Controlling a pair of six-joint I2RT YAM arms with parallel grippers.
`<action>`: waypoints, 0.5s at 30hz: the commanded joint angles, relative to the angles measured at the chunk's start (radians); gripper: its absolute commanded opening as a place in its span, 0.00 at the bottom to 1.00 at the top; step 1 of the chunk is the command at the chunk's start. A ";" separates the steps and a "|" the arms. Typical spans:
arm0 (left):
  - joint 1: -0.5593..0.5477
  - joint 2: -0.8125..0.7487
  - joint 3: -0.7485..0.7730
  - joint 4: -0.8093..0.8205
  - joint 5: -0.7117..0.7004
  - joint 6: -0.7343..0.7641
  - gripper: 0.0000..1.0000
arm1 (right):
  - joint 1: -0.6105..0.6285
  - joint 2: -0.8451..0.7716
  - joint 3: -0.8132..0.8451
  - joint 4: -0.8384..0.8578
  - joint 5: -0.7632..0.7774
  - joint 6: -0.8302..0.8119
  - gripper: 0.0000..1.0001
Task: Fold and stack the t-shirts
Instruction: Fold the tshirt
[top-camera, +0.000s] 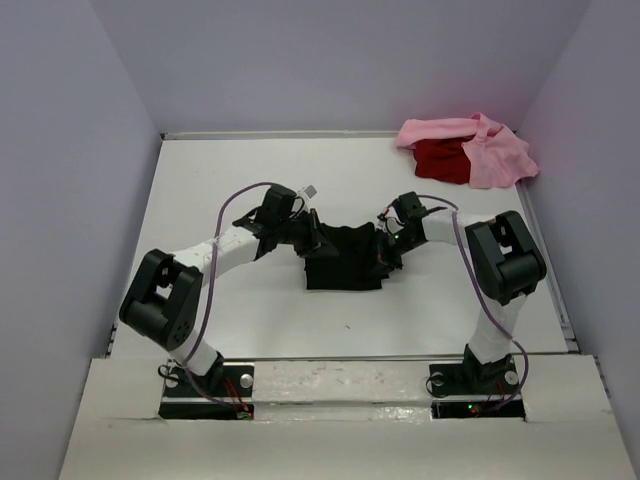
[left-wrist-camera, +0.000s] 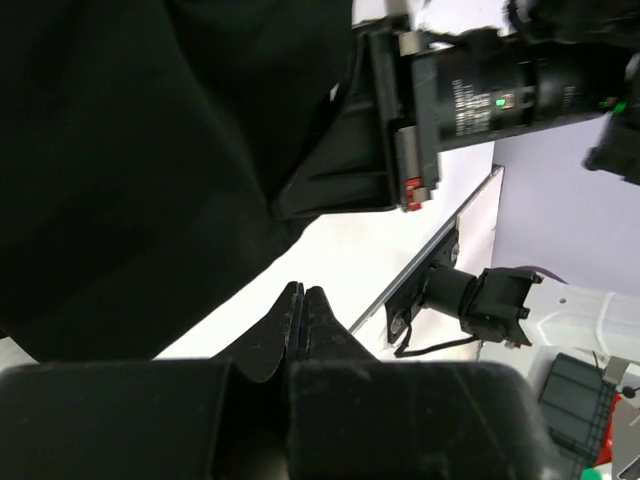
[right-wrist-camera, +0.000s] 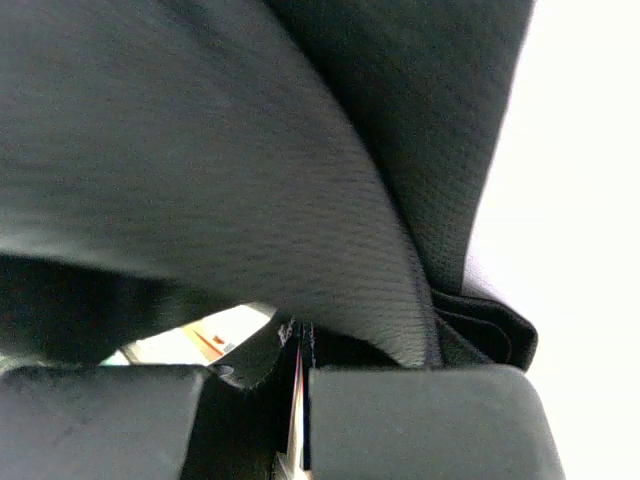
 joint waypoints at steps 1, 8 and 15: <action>-0.002 0.025 -0.054 0.188 0.045 -0.074 0.00 | 0.002 -0.015 0.052 -0.017 0.018 -0.011 0.00; -0.002 0.131 -0.114 0.333 0.060 -0.130 0.00 | 0.002 -0.032 0.055 -0.037 0.019 -0.014 0.00; -0.010 0.257 -0.127 0.380 0.094 -0.160 0.00 | 0.002 -0.059 0.063 -0.060 0.035 -0.013 0.00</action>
